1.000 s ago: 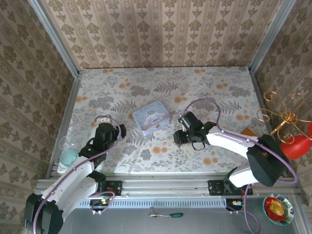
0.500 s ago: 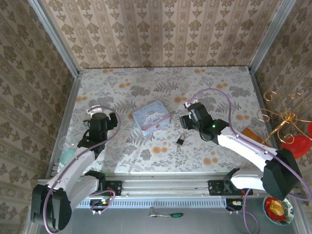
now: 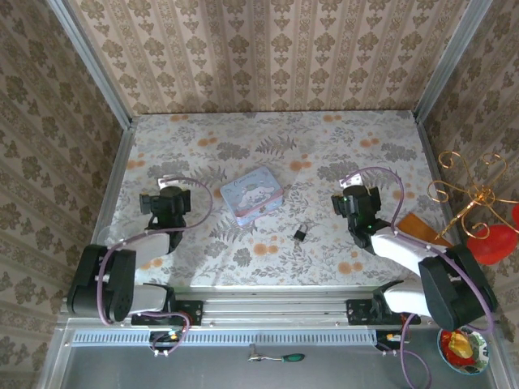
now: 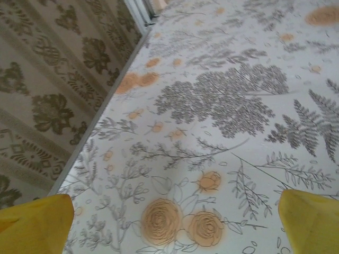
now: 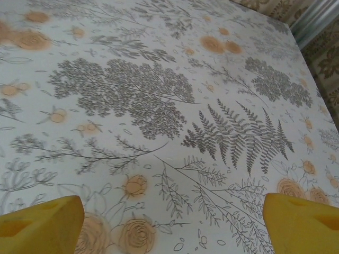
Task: Unlock a padlock with a key
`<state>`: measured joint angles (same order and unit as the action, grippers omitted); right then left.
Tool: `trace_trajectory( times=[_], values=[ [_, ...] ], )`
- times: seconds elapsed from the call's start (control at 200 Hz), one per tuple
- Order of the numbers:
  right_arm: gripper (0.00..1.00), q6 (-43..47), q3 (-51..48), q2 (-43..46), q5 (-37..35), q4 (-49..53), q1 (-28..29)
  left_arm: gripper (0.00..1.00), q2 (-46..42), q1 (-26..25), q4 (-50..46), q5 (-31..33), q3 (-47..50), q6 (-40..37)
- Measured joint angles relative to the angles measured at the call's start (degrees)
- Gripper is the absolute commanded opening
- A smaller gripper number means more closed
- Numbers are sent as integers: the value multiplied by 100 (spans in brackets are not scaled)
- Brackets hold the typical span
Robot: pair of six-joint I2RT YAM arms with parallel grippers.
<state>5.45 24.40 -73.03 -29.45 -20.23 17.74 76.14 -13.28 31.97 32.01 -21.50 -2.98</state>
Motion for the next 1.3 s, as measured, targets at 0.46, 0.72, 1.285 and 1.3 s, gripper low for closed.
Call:
trace_trajectory(
  times=[0.46, 0.72, 1.285, 1.3],
  values=[
    [100, -289, -420, -1156, 1910, -2743, -1384, 100, 1366, 1034, 2618, -1967, 496, -111],
    [100, -529, -258, -1458, 2225, -2785, -1523, 100, 1360, 1038, 2529, -2013, 133, -46],
    [100, -680, -221, -1458, 2225, -2798, -1552, 100, 1360, 1038, 2376, -2011, 125, -46],
    [100, -680, -221, -1458, 2225, -2800, -1552, 100, 1360, 1036, 2378, -2011, 125, -46]
  ],
)
